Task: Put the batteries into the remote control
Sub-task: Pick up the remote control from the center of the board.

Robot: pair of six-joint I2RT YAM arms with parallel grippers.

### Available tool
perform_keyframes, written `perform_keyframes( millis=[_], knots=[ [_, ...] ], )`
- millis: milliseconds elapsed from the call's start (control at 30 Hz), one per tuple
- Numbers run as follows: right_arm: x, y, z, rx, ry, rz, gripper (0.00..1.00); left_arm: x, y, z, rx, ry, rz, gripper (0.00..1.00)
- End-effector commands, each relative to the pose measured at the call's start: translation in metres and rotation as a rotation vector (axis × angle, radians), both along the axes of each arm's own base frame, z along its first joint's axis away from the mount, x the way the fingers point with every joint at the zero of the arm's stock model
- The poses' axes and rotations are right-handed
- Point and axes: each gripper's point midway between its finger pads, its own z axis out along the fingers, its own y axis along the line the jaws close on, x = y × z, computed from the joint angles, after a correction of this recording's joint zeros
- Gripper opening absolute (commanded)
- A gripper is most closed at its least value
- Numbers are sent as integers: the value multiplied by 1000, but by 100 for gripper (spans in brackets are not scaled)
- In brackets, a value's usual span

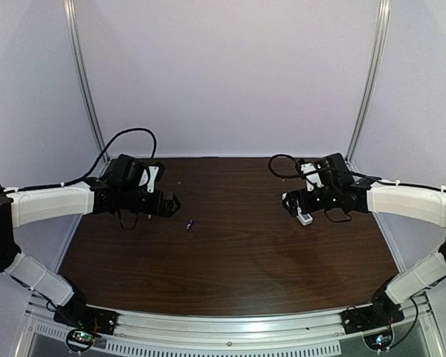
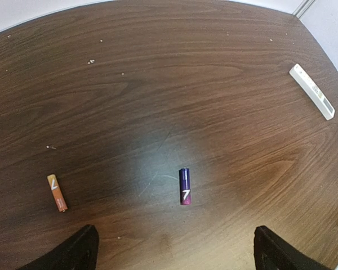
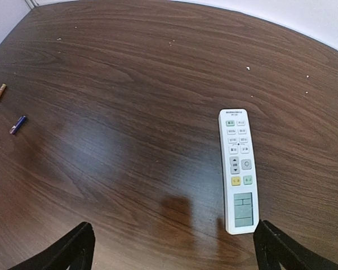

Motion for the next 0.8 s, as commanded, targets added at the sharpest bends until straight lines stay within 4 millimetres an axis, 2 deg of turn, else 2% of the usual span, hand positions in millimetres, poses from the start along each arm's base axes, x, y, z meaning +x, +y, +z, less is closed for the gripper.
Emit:
perform_keyframes(
  millis=[0, 233, 467, 600, 767],
  knots=[
    [23, -23, -5, -131, 10, -74, 100, 11, -7, 21, -23, -82, -8, 97],
    [58, -59, -29, -198, 80, -162, 100, 13, -9, 34, -37, -112, -10, 97],
    [72, -83, -70, -211, 188, -187, 100, 15, -8, 37, -41, -117, 1, 97],
    [74, -84, -87, -216, 215, -185, 98, 14, -9, 40, -46, -121, -1, 97],
    [72, -68, -104, -161, 254, -128, 96, 13, -8, 42, -51, -128, 1, 97]
  ],
)
